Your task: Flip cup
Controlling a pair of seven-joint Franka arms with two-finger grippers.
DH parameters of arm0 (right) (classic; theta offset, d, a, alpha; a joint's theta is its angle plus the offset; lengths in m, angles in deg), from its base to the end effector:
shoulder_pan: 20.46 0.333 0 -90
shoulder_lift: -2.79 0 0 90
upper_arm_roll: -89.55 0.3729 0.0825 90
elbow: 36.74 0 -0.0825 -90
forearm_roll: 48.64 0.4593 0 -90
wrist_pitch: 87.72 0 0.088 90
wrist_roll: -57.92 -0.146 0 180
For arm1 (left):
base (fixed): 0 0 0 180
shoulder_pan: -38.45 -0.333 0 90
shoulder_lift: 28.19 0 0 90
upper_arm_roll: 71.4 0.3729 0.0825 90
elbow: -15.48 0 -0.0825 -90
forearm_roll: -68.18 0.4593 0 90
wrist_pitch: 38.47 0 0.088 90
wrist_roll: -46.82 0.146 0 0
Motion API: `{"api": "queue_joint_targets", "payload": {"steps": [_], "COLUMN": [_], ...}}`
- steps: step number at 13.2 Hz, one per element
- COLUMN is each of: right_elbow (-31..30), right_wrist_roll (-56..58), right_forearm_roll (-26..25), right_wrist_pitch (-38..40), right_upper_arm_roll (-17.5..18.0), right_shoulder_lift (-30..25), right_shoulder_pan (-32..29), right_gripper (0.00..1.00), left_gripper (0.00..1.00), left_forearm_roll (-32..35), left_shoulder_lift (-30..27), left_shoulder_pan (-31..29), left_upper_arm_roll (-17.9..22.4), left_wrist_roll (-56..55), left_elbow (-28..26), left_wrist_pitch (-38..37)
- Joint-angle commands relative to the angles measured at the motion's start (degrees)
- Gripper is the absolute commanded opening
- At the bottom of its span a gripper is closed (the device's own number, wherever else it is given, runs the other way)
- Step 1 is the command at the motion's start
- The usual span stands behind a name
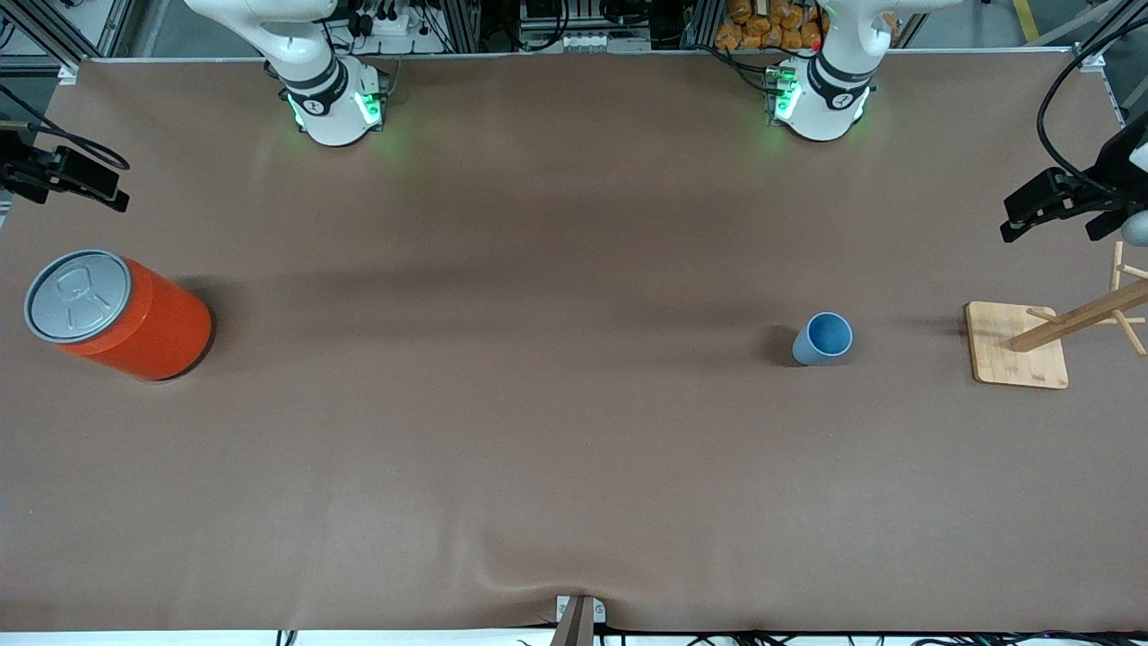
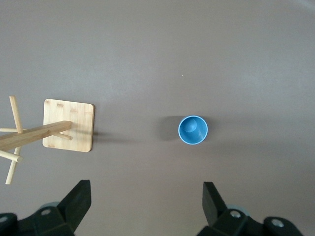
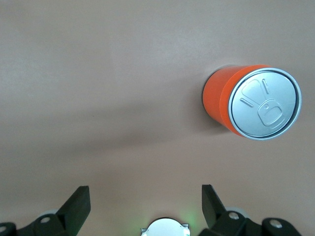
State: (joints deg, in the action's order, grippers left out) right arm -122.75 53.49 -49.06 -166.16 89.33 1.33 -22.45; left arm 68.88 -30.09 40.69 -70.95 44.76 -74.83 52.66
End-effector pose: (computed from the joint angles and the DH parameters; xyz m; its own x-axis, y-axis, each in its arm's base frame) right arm 0.5938 -0.0241 0.6791 0.9875 -0.1169 -0.1056 -0.1159 -0.9931 0.0154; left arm 0.6215 -0.0176 0.6620 0.9988 0.0045 0.0479 0.0050 -0.9999 -0.0102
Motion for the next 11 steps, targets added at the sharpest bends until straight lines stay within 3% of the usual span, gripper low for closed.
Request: {"api": "queue_joint_targets", "payload": {"steps": [1, 11], "right_elbow": [0.58, 0.49], "right_wrist_roll": [-0.85, -0.85], "right_forearm_roll": [-0.54, -0.54], "right_wrist_pitch": [0.48, 0.75], "right_upper_arm_roll": [0.3, 0.22], "right_shoulder_lift": [-0.12, -0.12], "right_shoulder_pan": [-0.12, -0.12], "right_gripper": [1.0, 1.0], "left_gripper": [1.0, 1.0], "left_forearm_roll": [-0.35, -0.44], "left_shoulder_lift": [-1.0, -1.0], "left_shoulder_pan": [-0.22, -0.31], "left_upper_arm_roll": [-0.45, -0.54], "left_wrist_roll": [0.38, 0.91], "left_elbow": [-0.31, -0.22], "left_wrist_pitch": [-1.22, -3.59]}}
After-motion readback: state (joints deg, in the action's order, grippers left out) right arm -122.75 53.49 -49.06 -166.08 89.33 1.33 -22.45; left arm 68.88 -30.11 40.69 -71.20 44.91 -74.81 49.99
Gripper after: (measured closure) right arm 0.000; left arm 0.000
